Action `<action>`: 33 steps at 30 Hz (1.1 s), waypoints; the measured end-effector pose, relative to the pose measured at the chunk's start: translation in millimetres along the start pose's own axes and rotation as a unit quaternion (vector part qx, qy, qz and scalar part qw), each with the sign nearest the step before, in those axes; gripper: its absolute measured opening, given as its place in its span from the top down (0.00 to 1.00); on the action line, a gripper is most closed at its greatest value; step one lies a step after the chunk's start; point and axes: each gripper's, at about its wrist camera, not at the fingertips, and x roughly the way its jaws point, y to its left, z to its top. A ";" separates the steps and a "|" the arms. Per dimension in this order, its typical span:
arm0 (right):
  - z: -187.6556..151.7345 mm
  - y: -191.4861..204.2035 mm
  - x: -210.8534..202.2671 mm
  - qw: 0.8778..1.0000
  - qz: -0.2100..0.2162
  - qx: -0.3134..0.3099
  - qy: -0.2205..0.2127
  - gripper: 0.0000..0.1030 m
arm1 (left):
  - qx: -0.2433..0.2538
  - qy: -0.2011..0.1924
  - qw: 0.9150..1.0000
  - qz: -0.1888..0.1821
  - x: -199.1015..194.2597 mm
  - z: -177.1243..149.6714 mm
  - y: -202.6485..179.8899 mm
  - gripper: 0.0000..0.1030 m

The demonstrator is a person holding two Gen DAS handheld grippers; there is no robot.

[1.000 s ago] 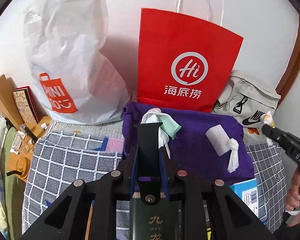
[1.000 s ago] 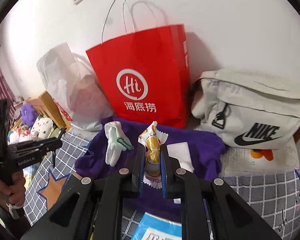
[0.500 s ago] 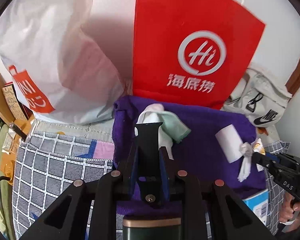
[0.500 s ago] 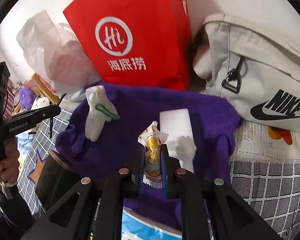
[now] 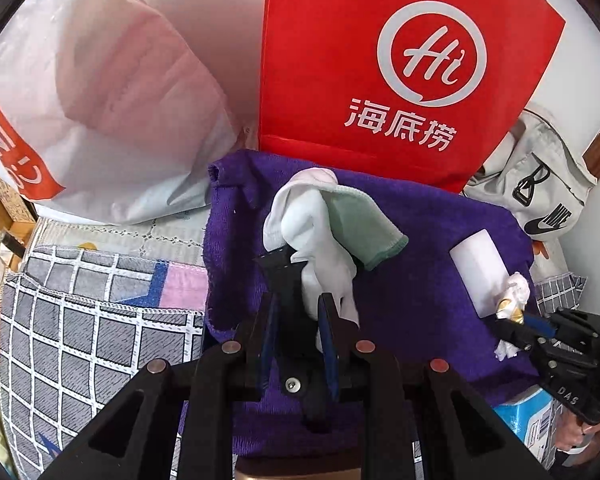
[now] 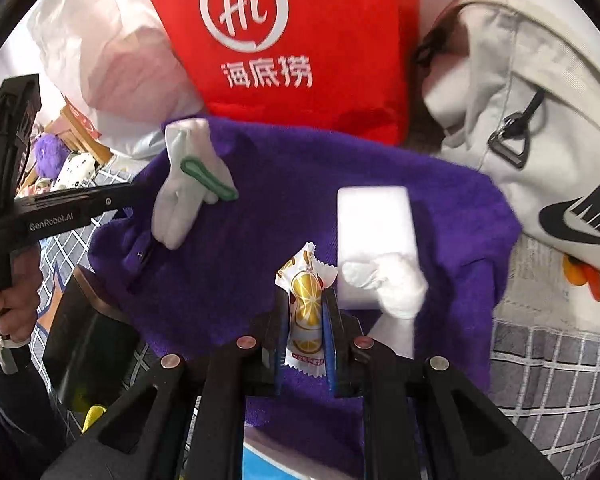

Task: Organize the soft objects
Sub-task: 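Open the right tool to drop the packet while the left tool releases the strap on the towel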

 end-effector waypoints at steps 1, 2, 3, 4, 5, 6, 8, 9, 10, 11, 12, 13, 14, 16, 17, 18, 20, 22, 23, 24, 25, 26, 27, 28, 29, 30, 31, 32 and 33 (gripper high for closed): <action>-0.3 -0.4 2.4 1.000 0.000 0.001 0.003 0.85 | 0.000 0.001 1.000 0.001 2.0 0.3 0.8 0.80; -0.7 -1.0 4.1 1.000 0.000 0.002 0.005 0.85 | -0.001 0.003 1.000 0.000 3.7 0.3 1.2 0.80; -1.0 -1.4 5.3 1.000 0.001 0.003 0.006 0.85 | -0.003 0.005 1.000 -0.001 5.3 0.4 2.1 0.80; -1.3 -1.8 6.4 1.000 0.001 0.004 0.007 0.84 | -0.004 0.006 1.000 -0.002 6.6 0.4 2.8 0.80; -1.4 -2.2 7.5 1.000 0.003 0.005 0.009 0.83 | -0.003 0.007 1.000 -0.001 7.1 0.3 2.7 0.80; -1.0 -2.0 9.3 1.000 0.004 0.005 0.010 0.83 | -0.003 0.007 1.000 -0.001 7.2 0.2 2.7 0.80; -1.0 -2.0 11.5 1.000 0.002 0.006 0.013 0.82 | -0.004 0.008 1.000 -0.002 6.9 0.4 2.9 0.80; -1.0 -2.1 12.4 1.000 0.003 0.008 0.015 0.80 | -0.003 0.008 1.000 -0.003 6.4 0.5 2.5 0.80; -1.0 -1.2 13.1 1.000 0.003 0.007 0.015 0.80 | 0.000 0.007 1.000 -0.004 5.5 0.5 1.8 0.80; -1.0 -0.7 13.1 1.000 0.003 0.007 0.016 0.80 | 0.001 0.006 1.000 -0.004 5.2 0.8 1.1 0.80; -0.7 0.0 12.8 1.000 0.002 0.006 0.015 0.78 | 0.000 0.004 1.000 -0.004 3.2 1.1 1.4 0.80; -0.5 0.6 11.7 1.000 0.002 0.006 0.014 0.76 | 0.001 0.002 1.000 -0.005 1.7 1.3 1.3 0.80; 0.4 1.3 11.9 1.000 0.004 0.005 0.013 0.70 | 0.002 0.002 1.000 -0.006 1.2 1.1 1.0 0.80; 1.3 4.2 11.3 1.000 0.005 0.002 0.010 0.59 | 0.001 0.004 1.000 -0.007 0.4 1.2 1.0 0.80; 1.8 5.5 11.0 1.000 0.005 0.000 0.009 0.54 | 0.000 0.005 1.000 -0.008 0.7 1.2 1.3 0.80; 2.3 7.3 10.4 1.000 0.006 -0.002 0.007 0.50 | 0.000 0.006 1.000 -0.008 0.6 1.2 1.2 0.80; 3.6 10.0 10.3 1.000 0.010 -0.003 0.006 0.45 | 0.001 0.006 1.000 -0.007 -0.6 0.9 0.6 0.80; 4.1 11.7 8.2 1.000 0.014 -0.001 0.004 0.40 | 0.003 0.005 1.000 -0.006 -3.0 0.5 -0.9 0.80; 4.2 12.6 6.4 1.000 0.015 -0.001 0.002 0.40 | 0.004 0.004 1.000 -0.005 -4.7 0.4 -1.5 0.80; 4.7 14.1 4.8 1.000 0.017 0.000 0.001 0.37 | 0.005 0.002 1.000 -0.005 -6.8 0.6 -2.1 0.80; 4.7 14.7 2.9 1.000 0.018 0.000 -0.001 0.36 | 0.006 0.000 1.000 -0.005 -9.8 0.5 -2.8 0.80; 4.8 15.4 -0.1 1.000 0.017 0.001 -0.005 0.35 | 0.007 -0.002 1.000 -0.004 -12.5 0.1 -3.1 0.80; 4.8 16.7 -5.0 1.000 0.014 0.002 -0.013 0.35 | 0.008 -0.005 1.000 -0.003 -15.8 0.0 -3.5 0.80; 4.4 17.1 -8.9 1.000 0.013 0.004 -0.018 0.35 | 0.008 -0.008 1.000 -0.001 -19.7 -0.3 -4.1 0.80; 4.0 18.0 -13.9 1.000 0.013 0.005 -0.023 0.35 | 0.008 -0.010 1.000 0.000 -23.4 -0.7 -5.0 0.80; 3.4 20.3 -21.6 0.999 0.015 0.005 -0.031 0.35 | 0.007 -0.012 1.000 0.001 -27.6 -2.4 -5.2 0.80; 2.1 22.1 -27.2 0.999 0.014 0.005 -0.038 0.35 | 0.006 -0.013 1.000 0.002 -32.2 -4.8 -5.3 0.80; 1.0 24.0 -32.4 0.999 0.014 0.005 -0.043 0.35 | 0.006 -0.013 1.000 0.002 -35.8 -7.0 -5.5 0.80; -1.2 26.9 -39.2 0.999 0.014 0.004 -0.048 0.35 | 0.007 -0.013 1.000 0.004 -41.2 -10.8 -5.8 0.80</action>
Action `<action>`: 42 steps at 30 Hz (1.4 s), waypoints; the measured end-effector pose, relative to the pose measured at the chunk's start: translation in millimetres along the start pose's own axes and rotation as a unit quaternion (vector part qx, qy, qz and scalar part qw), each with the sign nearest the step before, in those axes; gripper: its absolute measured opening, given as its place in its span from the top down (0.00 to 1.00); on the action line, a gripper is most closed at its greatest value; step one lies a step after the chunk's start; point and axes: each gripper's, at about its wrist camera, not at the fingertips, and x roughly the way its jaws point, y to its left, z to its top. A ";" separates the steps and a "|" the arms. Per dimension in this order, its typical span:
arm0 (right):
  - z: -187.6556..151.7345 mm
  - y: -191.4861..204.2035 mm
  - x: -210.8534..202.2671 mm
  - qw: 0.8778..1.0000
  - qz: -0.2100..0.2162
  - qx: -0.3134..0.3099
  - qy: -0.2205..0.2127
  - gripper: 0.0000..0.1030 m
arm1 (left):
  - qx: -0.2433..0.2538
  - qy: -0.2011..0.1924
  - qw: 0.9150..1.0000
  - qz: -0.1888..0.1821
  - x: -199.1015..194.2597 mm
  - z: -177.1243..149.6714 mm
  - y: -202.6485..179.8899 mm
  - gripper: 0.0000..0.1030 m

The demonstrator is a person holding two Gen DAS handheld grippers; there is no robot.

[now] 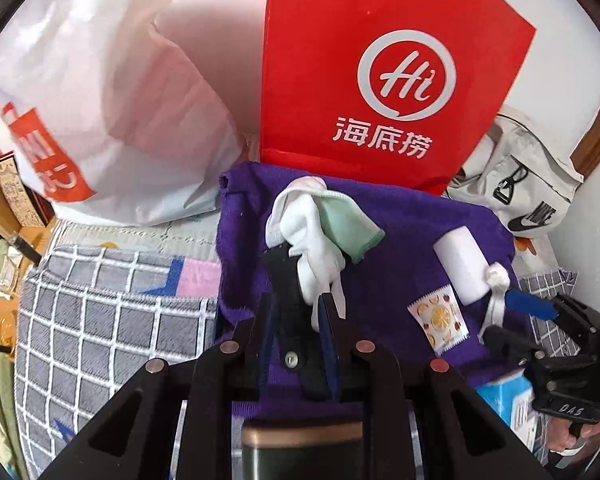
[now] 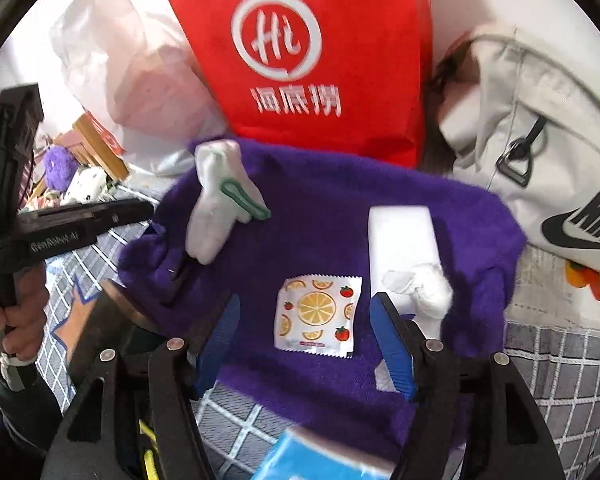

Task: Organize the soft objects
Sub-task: 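Open the right tool to drop the packet while the left tool releases the strap on the towel, then move both tools back over the bed toward the green packet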

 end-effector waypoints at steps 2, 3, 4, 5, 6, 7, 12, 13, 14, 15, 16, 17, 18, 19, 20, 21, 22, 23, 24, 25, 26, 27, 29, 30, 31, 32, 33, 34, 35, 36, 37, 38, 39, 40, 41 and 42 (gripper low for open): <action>-4.9 6.4 -14.3 1.000 0.002 -0.002 -0.012 0.35 | 0.000 -0.002 1.000 0.001 -7.4 -5.3 0.3 0.80; -8.5 9.8 -22.4 1.000 0.005 -0.001 -0.020 0.35 | 0.000 -0.004 1.000 0.001 -12.2 -8.5 0.3 0.80; -12.2 12.7 -30.3 1.000 0.012 0.001 -0.028 0.35 | -0.001 -0.006 1.000 0.001 -18.5 -13.0 0.9 0.80; -17.5 16.1 -38.5 0.999 0.024 0.006 -0.035 0.35 | -0.001 -0.007 1.000 0.001 -23.4 -16.5 0.9 0.80; -21.1 18.9 -43.0 0.999 0.032 0.008 -0.037 0.35 | -0.002 -0.009 1.000 0.001 -28.6 -20.6 0.8 0.80; -26.6 22.4 -49.4 0.998 0.039 0.009 -0.038 0.35 | -0.002 -0.010 1.000 0.001 -34.3 -25.3 0.7 0.80; -64.2 46.6 -72.4 0.998 0.053 -0.017 -0.043 0.35 | -0.006 -0.024 1.000 -0.007 -64.7 -54.7 0.3 0.79; -70.2 49.9 -75.4 0.997 0.052 -0.020 -0.043 0.35 | -0.005 -0.026 1.000 -0.005 -69.4 -59.4 0.0 0.79; -76.8 53.0 -79.0 0.997 0.051 -0.022 -0.044 0.35 | -0.003 -0.028 1.000 -0.002 -74.2 -64.6 -0.6 0.79; -85.9 56.2 -84.5 0.997 0.052 -0.022 -0.046 0.35 | -0.003 -0.029 1.000 0.001 -78.4 -69.9 -1.3 0.79; -92.0 58.1 -88.0 0.997 0.053 -0.021 -0.047 0.35 | -0.004 -0.031 0.999 0.004 -83.3 -76.4 -1.2 0.79; -98.8 59.5 -92.0 0.997 0.056 -0.021 -0.047 0.35 | -0.006 -0.033 0.999 0.006 -87.6 -82.0 -0.9 0.79; -107.4 61.7 -97.1 0.997 0.057 -0.021 -0.048 0.35 | -0.006 -0.034 0.999 0.007 -91.5 -88.0 -1.0 0.79; -113.5 63.3 -101.1 0.997 0.057 -0.022 -0.050 0.35 | -0.008 -0.034 0.999 0.007 -95.4 -94.4 -0.3 0.79; -119.5 64.8 -103.8 0.997 0.056 -0.024 -0.050 0.35 | -0.010 -0.034 0.999 0.006 -97.7 -99.7 -0.4 0.79; -128.0 67.3 -107.1 0.997 0.055 -0.029 -0.049 0.37 | -0.011 -0.034 0.999 0.004 -100.4 -106.7 -0.3 0.79; -134.8 68.9 -110.5 0.997 0.056 -0.032 -0.048 0.38 | -0.012 -0.034 0.999 0.002 -102.2 -111.5 -0.2 0.79; -142.0 70.7 -112.5 0.997 0.058 -0.036 -0.046 0.41 | -0.013 -0.033 0.999 0.001 -103.4 -116.3 -0.4 0.79; -151.1 72.9 -114.1 0.996 0.065 -0.040 -0.042 0.42 | -0.014 -0.033 0.999 -0.001 -104.6 -121.9 -0.7 0.79; -157.6 74.2 -116.0 0.996 0.072 -0.041 -0.039 0.42 | -0.015 -0.032 0.999 -0.003 -105.1 -128.0 -1.3 0.79; -165.2 75.1 -116.4 0.995 0.079 -0.043 -0.035 0.43 | -0.015 -0.031 0.999 -0.006 -106.0 -133.6 -1.7 0.79; -173.5 76.4 -116.3 0.995 0.080 -0.046 -0.029 0.45 | -0.016 -0.031 0.999 -0.008 -106.7 -138.8 -2.2 0.79; -188.3 77.8 -115.3 0.996 0.075 -0.053 -0.021 0.47 | -0.016 -0.028 0.999 -0.011 -107.3 -149.1 -3.1 0.79; -193.8 77.9 -114.6 0.996 0.074 -0.055 -0.018 0.47 | -0.017 -0.026 0.999 -0.011 -107.7 -155.3 -2.6 0.79; -200.8 77.6 -113.3 0.995 0.076 -0.057 -0.015 0.47 | -0.017 -0.024 1.000 -0.010 -108.1 -159.8 -2.5 0.79; -207.0 77.6 -112.3 0.995 0.078 -0.057 -0.014 0.47 | -0.018 -0.021 1.000 -0.010 -108.3 -164.1 -1.8 0.79; -212.7 77.8 -110.2 0.995 0.077 -0.059 -0.014 0.47 | -0.018 -0.020 1.000 -0.009 -108.6 -168.4 -1.0 0.79; -218.2 79.1 -106.8 0.995 0.071 -0.067 -0.012 0.47 | -0.018 -0.019 1.000 -0.008 -109.0 -173.2 -0.4 0.79; -222.2 80.4 -103.4 0.995 0.066 -0.074 -0.011 0.47 | -0.019 -0.019 1.000 -0.007 -109.5 -177.4 0.8 0.79; -226.3 82.0 -98.3 0.995 0.058 -0.082 -0.010 0.47 | -0.022 -0.019 1.000 -0.006 -109.3 -181.5 2.1 0.79; -230.5 84.3 -92.9 0.995 0.050 -0.090 -0.008 0.47 | -0.024 -0.018 1.000 -0.007 -108.7 -186.2 3.2 0.79; -232.7 85.7 -87.1 0.994 0.042 -0.096 -0.007 0.47 | -0.026 -0.016 1.000 -0.008 -107.7 -190.4 4.1 0.79; -234.8 87.3 -80.4 0.994 0.027 -0.101 -0.006 0.47 | -0.028 -0.013 1.000 -0.007 -106.4 -195.1 4.8 0.79; -237.6 88.6 -73.6 0.994 0.011 -0.106 -0.004 0.47 | -0.029 -0.009 1.000 -0.006 -104.9 -199.8 5.2 0.79; -240.0 89.6 -67.5 0.994 -0.001 -0.112 0.000 0.50 | -0.029 -0.005 1.000 -0.004 -103.7 -203.5 5.9 0.79; -243.4 91.2 -60.0 0.993 -0.017 -0.119 0.006 0.60 | -0.029 0.000 1.000 -0.002 -102.8 -207.1 6.5 0.79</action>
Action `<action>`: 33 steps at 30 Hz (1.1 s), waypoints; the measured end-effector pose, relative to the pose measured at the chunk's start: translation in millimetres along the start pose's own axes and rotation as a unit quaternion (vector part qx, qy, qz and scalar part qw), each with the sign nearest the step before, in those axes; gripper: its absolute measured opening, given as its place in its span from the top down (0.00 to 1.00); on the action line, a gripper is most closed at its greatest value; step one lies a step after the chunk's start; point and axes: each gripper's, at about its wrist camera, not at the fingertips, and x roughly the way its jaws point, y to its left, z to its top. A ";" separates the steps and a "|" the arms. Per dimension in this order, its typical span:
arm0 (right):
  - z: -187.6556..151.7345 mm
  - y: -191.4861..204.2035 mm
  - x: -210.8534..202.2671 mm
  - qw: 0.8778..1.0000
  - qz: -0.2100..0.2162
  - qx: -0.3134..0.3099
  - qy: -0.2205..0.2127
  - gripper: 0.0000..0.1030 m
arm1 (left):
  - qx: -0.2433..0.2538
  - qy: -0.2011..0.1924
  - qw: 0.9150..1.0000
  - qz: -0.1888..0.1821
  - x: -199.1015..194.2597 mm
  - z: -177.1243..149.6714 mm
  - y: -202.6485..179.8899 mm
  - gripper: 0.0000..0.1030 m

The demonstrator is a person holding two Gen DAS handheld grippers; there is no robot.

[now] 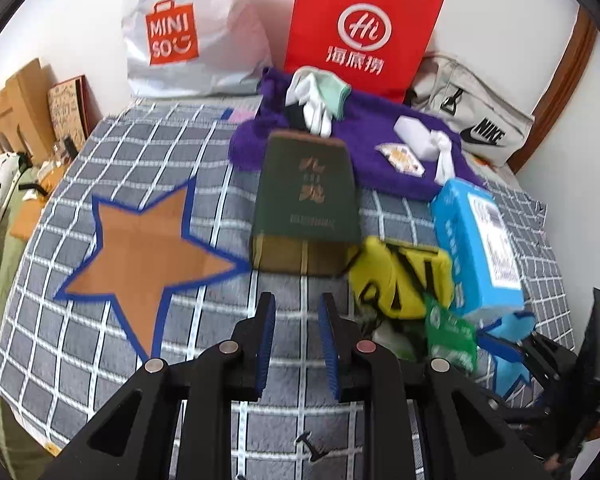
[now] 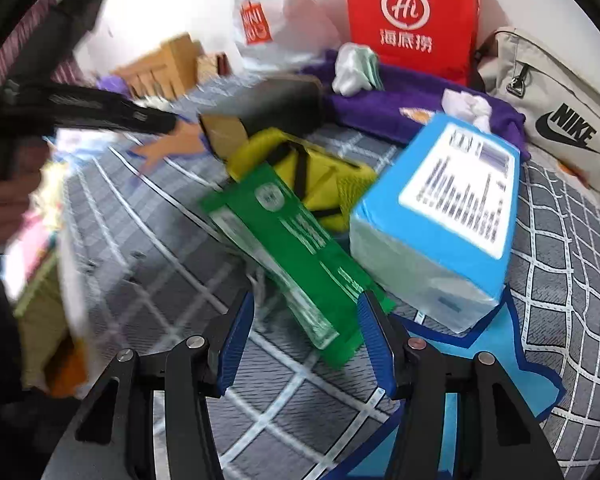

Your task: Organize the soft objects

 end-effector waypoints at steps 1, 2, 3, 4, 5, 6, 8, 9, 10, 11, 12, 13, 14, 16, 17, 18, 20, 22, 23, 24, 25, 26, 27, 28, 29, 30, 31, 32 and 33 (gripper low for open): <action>-0.6 0.8 3.2 1.000 -0.012 -0.003 0.003 0.68 | 0.000 0.001 1.000 0.001 -0.2 -2.0 0.6 0.79; -1.8 1.1 4.5 1.000 -0.021 -0.003 0.005 0.74 | -0.001 0.000 1.000 0.003 -0.9 -3.0 1.9 0.79; -2.8 1.4 0.8 1.000 -0.023 0.001 -0.002 0.79 | -0.003 -0.001 1.000 0.004 -2.0 -3.6 3.1 0.79; -3.4 1.3 -2.4 1.000 -0.023 0.003 -0.003 0.84 | -0.006 -0.003 1.000 0.004 -3.6 -4.0 4.2 0.79; -4.4 1.4 -6.9 1.000 -0.026 0.004 -0.005 0.88 | -0.007 -0.004 1.000 0.003 -5.2 -4.5 4.9 0.79; -5.6 0.8 -11.8 1.000 -0.030 0.008 -0.002 0.91 | -0.007 -0.006 1.000 0.002 -6.9 -5.0 5.2 0.79; -10.5 -3.8 -22.3 0.999 -0.028 0.031 0.008 0.93 | -0.006 -0.011 1.000 -0.002 -10.5 -6.5 4.9 0.79; -13.9 -6.7 -27.8 0.999 -0.025 0.046 0.012 0.93 | -0.004 -0.012 1.000 -0.004 -12.2 -7.4 4.2 0.79; -18.6 -10.1 -35.0 0.998 -0.023 0.061 0.018 0.93 | -0.003 -0.014 1.000 -0.007 -13.7 -9.0 3.0 0.79; -22.6 -9.8 -41.0 0.997 -0.022 0.068 0.021 0.94 | -0.001 -0.015 1.000 -0.009 -14.5 -10.4 1.7 0.79; -27.4 -9.4 -48.8 0.997 -0.026 0.072 0.024 0.94 | 0.000 -0.015 1.000 -0.011 -15.2 -12.2 0.5 0.79; -31.7 -7.8 -55.3 0.997 -0.029 0.073 0.027 0.94 | 0.002 -0.014 1.000 -0.013 -15.9 -14.4 -1.1 0.79; -35.8 -6.2 -60.1 0.996 -0.031 0.075 0.030 0.94 | 0.004 -0.014 1.000 -0.015 -16.4 -16.3 -2.3 0.79; -39.2 -3.3 -65.0 0.996 -0.026 0.083 0.031 0.94 | 0.008 -0.014 1.000 -0.018 -17.0 -20.2 -4.8 0.79; -38.9 -2.0 -64.2 0.996 -0.019 0.086 0.027 0.93 | 0.009 -0.013 1.000 -0.019 -17.1 -21.4 -5.6 0.79; -38.1 -0.7 -62.0 0.996 -0.008 0.088 0.019 0.93 | 0.010 -0.013 1.000 -0.020 -17.1 -22.7 -6.5 0.79; -34.4 0.7 -52.0 0.996 0.007 0.091 0.008 0.92 | 0.012 -0.011 1.000 -0.022 -16.6 -24.4 -7.8 0.79; -29.1 2.7 -43.9 0.996 0.016 0.090 0.009 0.85 | 0.013 -0.010 1.000 -0.020 -16.7 -25.6 -7.6 0.79; -27.4 3.8 -41.5 0.996 0.018 0.088 0.011 0.77 | 0.014 -0.010 1.000 -0.019 -17.1 -25.8 -6.8 0.79; -25.9 4.8 -41.2 0.996 0.017 0.088 0.009 0.69 | 0.013 -0.011 1.000 -0.019 -17.8 -26.0 -5.6 0.79; -24.8 5.5 -42.1 0.996 0.018 0.087 0.003 0.66 | 0.011 -0.012 1.000 -0.019 -18.2 -25.9 -3.7 0.79; -24.0 6.2 -43.9 0.996 0.018 0.085 -0.002 0.60 | 0.009 -0.012 1.000 -0.019 -18.1 -25.8 -1.8 0.79; -22.3 7.4 -46.7 0.997 0.013 0.079 -0.010 0.53 | 0.006 -0.012 1.000 -0.019 -17.5 -25.5 -0.3 0.79; -20.8 7.5 -48.4 0.997 0.008 0.075 -0.016 0.49 | 0.004 -0.011 1.000 -0.018 -15.9 -25.2 1.1 0.79; -18.4 8.7 -50.9 0.998 -0.002 0.063 -0.028 0.40 | 0.003 -0.010 1.000 -0.018 -14.6 -25.0 2.0 0.79; -16.0 9.3 -51.2 0.998 -0.005 0.053 -0.036 0.29 | 0.002 -0.008 1.000 -0.018 -13.0 -25.1 2.6 0.79; -13.2 10.0 -50.7 0.998 -0.006 0.041 -0.041 0.27 | 0.003 -0.007 1.000 -0.019 -11.1 -25.2 2.7 0.79; -10.4 11.2 -48.2 0.999 -0.002 0.029 -0.040 0.26 | 0.004 -0.005 1.000 -0.020 -9.6 -25.5 2.9 0.79; -8.6 11.2 -46.0 0.999 0.003 0.023 -0.037 0.26 | 0.005 -0.003 1.000 -0.020 -8.1 -25.7 3.0 0.79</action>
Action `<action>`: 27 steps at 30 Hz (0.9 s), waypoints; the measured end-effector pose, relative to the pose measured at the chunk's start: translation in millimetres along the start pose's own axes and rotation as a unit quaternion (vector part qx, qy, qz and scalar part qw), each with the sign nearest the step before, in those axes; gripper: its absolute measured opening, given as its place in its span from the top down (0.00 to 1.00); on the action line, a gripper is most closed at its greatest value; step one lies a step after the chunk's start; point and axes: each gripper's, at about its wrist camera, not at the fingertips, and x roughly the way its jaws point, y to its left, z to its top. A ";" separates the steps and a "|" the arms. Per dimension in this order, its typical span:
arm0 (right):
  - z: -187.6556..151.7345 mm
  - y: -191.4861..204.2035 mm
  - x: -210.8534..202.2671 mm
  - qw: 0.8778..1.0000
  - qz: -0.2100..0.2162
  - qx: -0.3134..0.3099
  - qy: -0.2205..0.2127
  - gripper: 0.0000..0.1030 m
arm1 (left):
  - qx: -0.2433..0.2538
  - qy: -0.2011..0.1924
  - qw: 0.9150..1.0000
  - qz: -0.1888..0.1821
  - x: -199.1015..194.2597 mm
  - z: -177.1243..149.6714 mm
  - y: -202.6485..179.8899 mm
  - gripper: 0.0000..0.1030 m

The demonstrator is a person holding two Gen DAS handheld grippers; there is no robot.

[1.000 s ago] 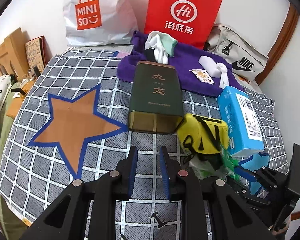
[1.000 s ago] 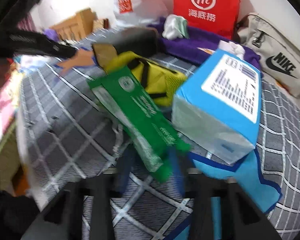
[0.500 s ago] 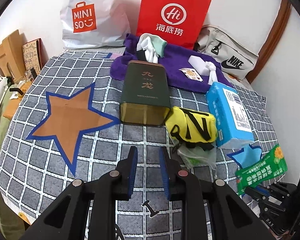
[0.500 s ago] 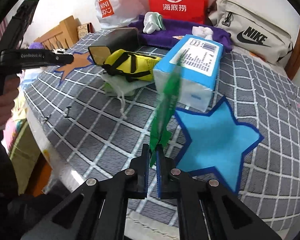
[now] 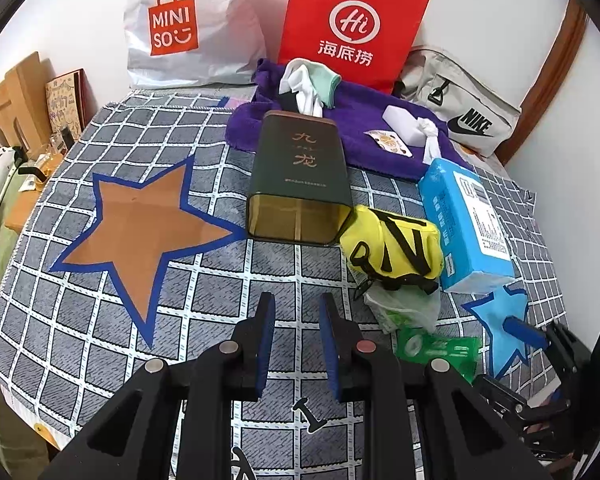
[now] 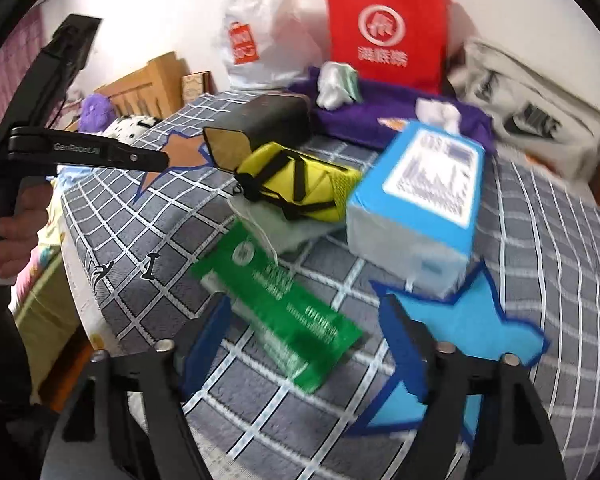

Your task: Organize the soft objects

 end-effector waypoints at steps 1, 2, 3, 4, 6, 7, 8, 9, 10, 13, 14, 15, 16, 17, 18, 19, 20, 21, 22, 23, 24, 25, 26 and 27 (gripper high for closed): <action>1.4 1.0 3.0 1.000 0.010 -0.008 0.002 0.26 | 0.001 0.001 1.000 0.000 1.1 -0.7 -0.2 0.79; 2.2 2.3 6.3 1.000 0.023 -0.018 0.006 0.26 | 0.002 0.002 1.000 0.000 1.6 -1.1 -0.3 0.79; 3.2 3.9 9.7 0.999 0.031 -0.028 0.009 0.26 | 0.003 0.002 1.000 -0.001 2.2 -1.3 -0.2 0.79; 4.5 6.9 14.1 0.998 0.035 -0.044 0.015 0.26 | 0.003 0.003 1.000 -0.001 2.8 -1.4 -0.5 0.79; 6.2 14.1 20.6 0.996 0.039 -0.075 0.022 0.26 | 0.005 0.005 1.000 0.000 4.3 -1.4 -1.1 0.79; 7.5 18.3 24.5 0.994 0.043 -0.095 0.024 0.26 | 0.006 0.006 1.000 0.000 5.1 -1.2 -1.6 0.79; 8.0 21.1 27.8 0.993 0.044 -0.109 0.026 0.25 | 0.007 0.007 1.000 0.000 6.0 -1.1 -1.9 0.79; 8.9 24.8 33.8 0.990 0.046 -0.127 0.034 0.25 | 0.007 0.009 1.000 0.000 7.1 -1.0 -2.3 0.79; 9.0 27.9 39.9 0.988 0.045 -0.144 0.045 0.25 | 0.007 0.010 1.000 0.000 8.1 -1.0 -2.9 0.79; 5.1 30.5 54.2 0.980 0.054 -0.172 0.083 0.25 | 0.012 0.012 1.000 -0.001 9.0 -1.1 -5.4 0.79; 2.4 28.7 55.6 0.979 0.061 -0.173 0.091 0.25 | 0.013 0.013 1.000 -0.001 8.9 -0.9 -5.7 0.79; -0.4 25.2 52.1 0.980 0.069 -0.168 0.086 0.26 | 0.014 0.012 1.000 -0.002 8.8 -0.7 -5.8 0.79; -2.3 23.4 49.4 0.980 0.075 -0.162 0.087 0.29 | 0.014 0.013 1.000 -0.002 8.9 -0.4 -5.8 0.79; -3.4 21.6 46.4 0.980 0.082 -0.157 0.091 0.39 | 0.013 0.013 1.000 -0.003 9.1 -0.2 -5.4 0.79; -4.4 20.5 43.3 0.980 0.090 -0.151 0.094 0.51 | 0.012 0.013 1.000 -0.005 9.7 -0.1 -5.3 0.79; -4.7 21.0 42.0 0.980 0.095 -0.147 0.097 0.54 | 0.010 0.014 1.000 -0.007 10.4 0.0 -4.9 0.79; -5.1 22.8 42.2 0.980 0.093 -0.145 0.097 0.54 | 0.009 0.015 1.000 -0.010 11.4 0.1 -4.7 0.79; -5.0 25.9 42.9 0.981 0.086 -0.144 0.094 0.54 | 0.009 0.016 1.000 -0.011 12.7 0.2 -5.1 0.79; -4.9 31.5 44.2 0.982 0.076 -0.149 0.085 0.53 | 0.009 0.018 1.000 -0.010 13.8 0.1 -5.9 0.79; -5.4 37.9 46.2 0.982 0.068 -0.156 0.080 0.51 | 0.011 0.019 1.000 -0.009 14.5 -0.5 -6.5 0.79; -7.0 43.9 46.5 0.982 0.058 -0.165 0.073 0.50 | 0.013 0.020 1.000 -0.009 14.5 -1.3 -7.2 0.79; -7.5 47.9 47.1 0.982 0.054 -0.170 0.067 0.50 | 0.015 0.020 1.000 -0.009 13.8 -1.9 -7.5 0.79; -8.4 50.4 46.6 0.982 0.051 -0.169 0.064 0.53 | 0.016 0.019 1.000 -0.010 12.5 -2.3 -7.7 0.79; -8.3 50.6 46.1 0.983 0.052 -0.167 0.064 0.56 | 0.017 0.018 1.000 -0.011 11.5 -2.4 -7.9 0.79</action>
